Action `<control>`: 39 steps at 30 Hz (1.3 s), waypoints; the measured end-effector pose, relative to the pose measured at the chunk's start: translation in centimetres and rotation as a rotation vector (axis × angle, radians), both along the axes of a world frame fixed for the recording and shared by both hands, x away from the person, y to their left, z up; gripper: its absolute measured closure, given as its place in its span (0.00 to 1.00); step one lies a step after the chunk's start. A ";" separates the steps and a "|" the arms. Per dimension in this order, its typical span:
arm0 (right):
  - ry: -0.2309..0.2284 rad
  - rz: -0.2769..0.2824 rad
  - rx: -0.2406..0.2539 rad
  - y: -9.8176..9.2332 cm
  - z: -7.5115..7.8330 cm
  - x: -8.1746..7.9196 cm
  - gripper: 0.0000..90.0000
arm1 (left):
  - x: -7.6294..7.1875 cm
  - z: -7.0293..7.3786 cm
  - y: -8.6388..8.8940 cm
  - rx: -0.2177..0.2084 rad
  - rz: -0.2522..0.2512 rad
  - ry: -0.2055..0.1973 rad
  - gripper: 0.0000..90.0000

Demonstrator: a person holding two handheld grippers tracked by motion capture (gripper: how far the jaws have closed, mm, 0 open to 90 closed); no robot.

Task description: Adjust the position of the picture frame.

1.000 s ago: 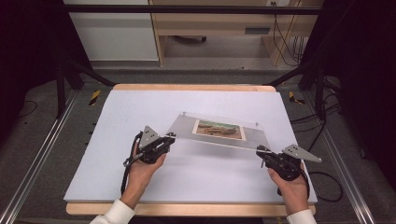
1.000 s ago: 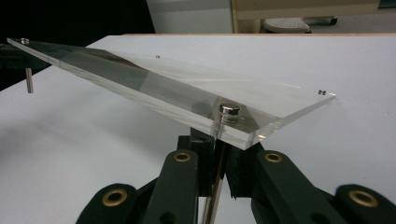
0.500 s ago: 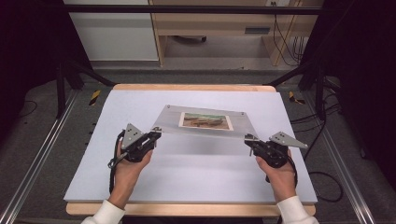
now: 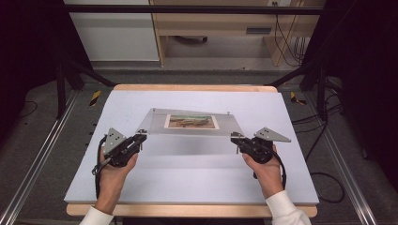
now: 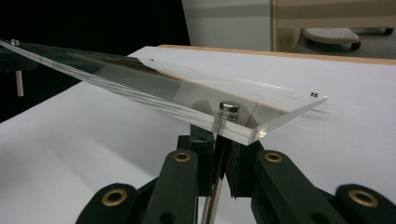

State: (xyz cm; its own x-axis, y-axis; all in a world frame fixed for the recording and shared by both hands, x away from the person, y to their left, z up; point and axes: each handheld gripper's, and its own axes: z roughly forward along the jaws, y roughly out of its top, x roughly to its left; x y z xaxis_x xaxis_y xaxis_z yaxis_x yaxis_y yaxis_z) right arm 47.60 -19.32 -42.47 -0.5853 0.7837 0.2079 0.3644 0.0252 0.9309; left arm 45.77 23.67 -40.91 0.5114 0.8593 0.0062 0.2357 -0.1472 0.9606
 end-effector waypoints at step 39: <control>0.007 -0.026 -0.065 0.4 -1.4 0.2 0.92 | 0.6 -3.1 -0.3 0.050 0.015 0.027 0.90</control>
